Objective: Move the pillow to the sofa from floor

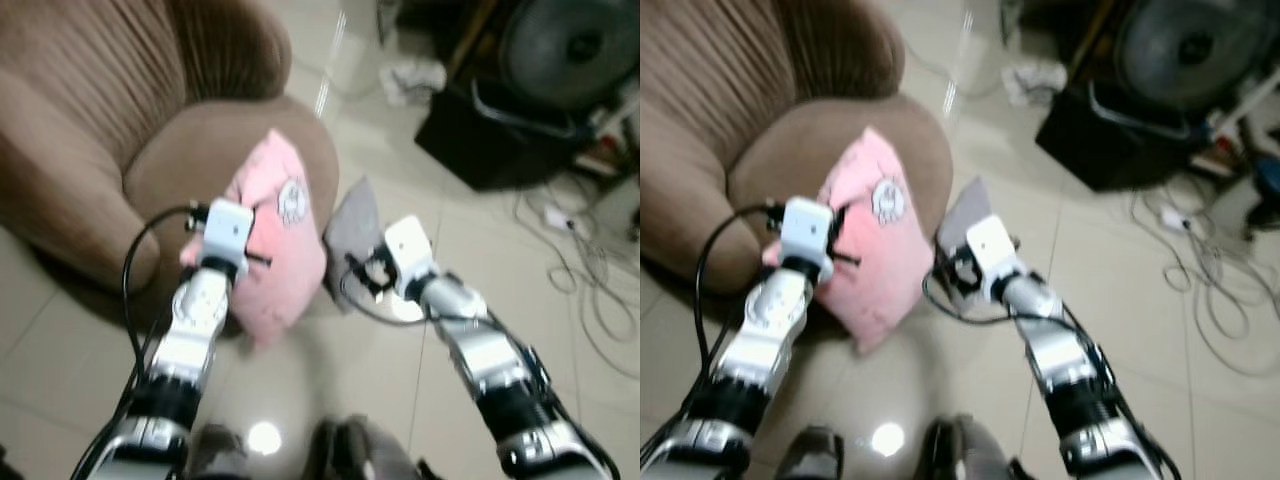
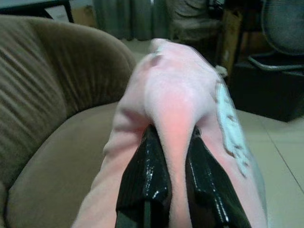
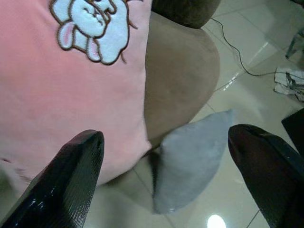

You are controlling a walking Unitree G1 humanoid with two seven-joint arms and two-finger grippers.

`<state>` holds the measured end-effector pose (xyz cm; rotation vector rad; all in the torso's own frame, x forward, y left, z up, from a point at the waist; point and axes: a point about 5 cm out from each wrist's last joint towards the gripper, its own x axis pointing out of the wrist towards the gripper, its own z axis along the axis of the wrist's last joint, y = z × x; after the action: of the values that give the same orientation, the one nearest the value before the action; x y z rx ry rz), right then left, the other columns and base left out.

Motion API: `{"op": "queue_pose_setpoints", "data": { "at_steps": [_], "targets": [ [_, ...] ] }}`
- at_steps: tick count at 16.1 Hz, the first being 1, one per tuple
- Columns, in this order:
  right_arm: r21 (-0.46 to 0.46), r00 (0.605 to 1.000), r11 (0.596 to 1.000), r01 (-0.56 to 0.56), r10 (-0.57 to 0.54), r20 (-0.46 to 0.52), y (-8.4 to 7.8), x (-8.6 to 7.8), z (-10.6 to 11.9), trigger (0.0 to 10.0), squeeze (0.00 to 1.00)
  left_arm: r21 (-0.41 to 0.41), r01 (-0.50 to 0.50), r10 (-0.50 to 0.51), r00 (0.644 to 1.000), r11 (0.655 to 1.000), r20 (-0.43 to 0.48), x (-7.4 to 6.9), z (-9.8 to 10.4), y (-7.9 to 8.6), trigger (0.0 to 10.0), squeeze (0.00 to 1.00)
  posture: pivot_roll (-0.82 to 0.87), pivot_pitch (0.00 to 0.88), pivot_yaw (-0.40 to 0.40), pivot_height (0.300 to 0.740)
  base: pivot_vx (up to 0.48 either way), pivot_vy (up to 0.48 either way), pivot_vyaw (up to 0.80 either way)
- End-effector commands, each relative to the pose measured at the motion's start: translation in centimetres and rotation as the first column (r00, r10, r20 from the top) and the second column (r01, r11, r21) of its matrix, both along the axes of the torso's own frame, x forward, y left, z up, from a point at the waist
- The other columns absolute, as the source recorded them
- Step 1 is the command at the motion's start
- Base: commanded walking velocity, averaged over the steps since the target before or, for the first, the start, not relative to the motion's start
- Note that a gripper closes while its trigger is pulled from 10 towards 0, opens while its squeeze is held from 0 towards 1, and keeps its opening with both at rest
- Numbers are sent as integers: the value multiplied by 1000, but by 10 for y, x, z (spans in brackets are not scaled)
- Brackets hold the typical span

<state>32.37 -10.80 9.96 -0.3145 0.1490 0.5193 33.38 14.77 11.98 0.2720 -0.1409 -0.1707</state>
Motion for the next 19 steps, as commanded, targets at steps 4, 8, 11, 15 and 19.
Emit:
{"op": "queue_pose_setpoints", "data": {
  "at_steps": [4,8,11,15,19],
  "targets": [
    [-27,1000,999,22,-23,-18,-12,-3,-7,10000,0,8,34,-34,999,999,30,0,6,-15,0,0,-10,234,-215,740,368,-303,717],
    [-41,1000,999,12,-13,-25,-11,-3,-8,10000,0,-8,17,-17,999,1000,28,0,5,-15,0,0,-8,236,-218,740,379,-288,678],
    [-49,999,999,18,-19,-29,-12,-3,-10,10000,0,-19,7,-6,1000,1000,28,1,6,-14,0,0,-8,234,-217,740,459,0,638],
    [-32,998,998,47,-48,-50,-14,-2,-13,10000,0,-58,-2,3,1000,998,20,2,7,-14,0,0,-5,226,-211,740,473,0,159],
    [-34,998,999,36,-38,-58,-14,-5,-16,10000,0,14,-2,1,998,1000,59,10,25,-12,0,0,0,213,-209,740,446,0,0]
  ]
}}
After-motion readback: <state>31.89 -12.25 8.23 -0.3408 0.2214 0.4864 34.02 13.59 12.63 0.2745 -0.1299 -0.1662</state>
